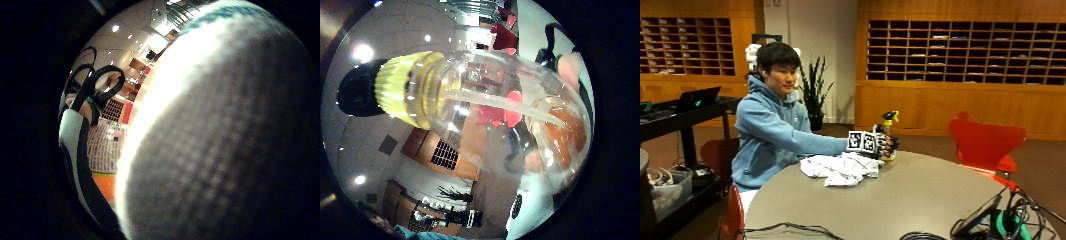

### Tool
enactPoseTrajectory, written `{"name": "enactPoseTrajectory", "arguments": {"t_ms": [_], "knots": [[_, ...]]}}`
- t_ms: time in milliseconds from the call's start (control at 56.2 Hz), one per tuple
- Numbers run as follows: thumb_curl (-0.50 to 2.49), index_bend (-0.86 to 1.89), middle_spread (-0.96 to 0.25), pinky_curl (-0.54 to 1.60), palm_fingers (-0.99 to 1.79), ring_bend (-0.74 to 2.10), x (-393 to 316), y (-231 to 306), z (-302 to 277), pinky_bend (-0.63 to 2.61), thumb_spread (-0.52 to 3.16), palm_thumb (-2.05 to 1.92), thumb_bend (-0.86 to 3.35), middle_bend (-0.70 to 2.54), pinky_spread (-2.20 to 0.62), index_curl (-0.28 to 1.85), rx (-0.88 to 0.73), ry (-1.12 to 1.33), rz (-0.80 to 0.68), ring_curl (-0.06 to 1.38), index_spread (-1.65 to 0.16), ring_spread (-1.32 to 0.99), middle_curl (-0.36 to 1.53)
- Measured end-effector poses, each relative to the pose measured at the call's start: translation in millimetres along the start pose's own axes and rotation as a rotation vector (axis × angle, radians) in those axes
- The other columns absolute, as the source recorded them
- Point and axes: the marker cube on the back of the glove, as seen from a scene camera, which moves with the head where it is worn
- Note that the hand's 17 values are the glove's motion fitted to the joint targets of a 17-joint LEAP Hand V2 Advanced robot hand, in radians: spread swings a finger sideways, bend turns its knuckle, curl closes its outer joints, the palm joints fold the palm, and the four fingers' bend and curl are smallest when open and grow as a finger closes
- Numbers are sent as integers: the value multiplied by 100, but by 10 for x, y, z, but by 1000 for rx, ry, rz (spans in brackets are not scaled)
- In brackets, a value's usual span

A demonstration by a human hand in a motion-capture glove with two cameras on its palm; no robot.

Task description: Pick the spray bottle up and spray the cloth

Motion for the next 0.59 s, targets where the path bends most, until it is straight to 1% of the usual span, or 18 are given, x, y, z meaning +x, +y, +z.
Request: {"name": "enactPoseTrajectory", "arguments": {"t_ms": [53,107,160,178,196,214,249,303,409,587], "knots": [[50,6,-18,38,113,49,-37,9,-44,56,68,95,-4,23,-29,31,-17,-14,-13,39,-29,-24,42],[49,5,-18,38,100,46,-68,24,-83,54,71,92,-5,21,-25,29,-31,-24,-29,38,-30,-23,41],[48,1,-18,38,90,41,-107,47,-123,52,73,89,-5,28,-21,26,-43,-39,-32,38,-30,-22,43],[48,4,-17,39,85,44,-124,62,-134,55,73,88,-5,20,-20,26,-47,-45,-33,39,-30,-21,41],[48,5,-17,39,83,44,-141,78,-147,55,74,88,-5,20,-19,26,-52,-51,-36,39,-31,-21,41],[47,4,-16,39,74,42,-157,91,-162,54,75,87,-5,18,-17,25,-55,-56,-41,38,-31,-20,41],[46,5,-15,39,67,41,-188,108,-199,53,76,85,-5,18,-14,24,-58,-65,-54,39,-30,-19,40],[45,6,-13,39,59,41,-243,138,-263,53,78,82,-5,17,-9,22,-62,-77,-73,38,-30,-16,39],[44,7,-9,38,52,41,-387,196,-382,57,80,79,-4,18,-1,20,-58,-93,-112,36,-30,-12,38],[43,10,-7,36,48,40,-628,339,-597,55,83,77,-3,21,7,19,-79,-121,-200,35,-30,-8,38]]}}
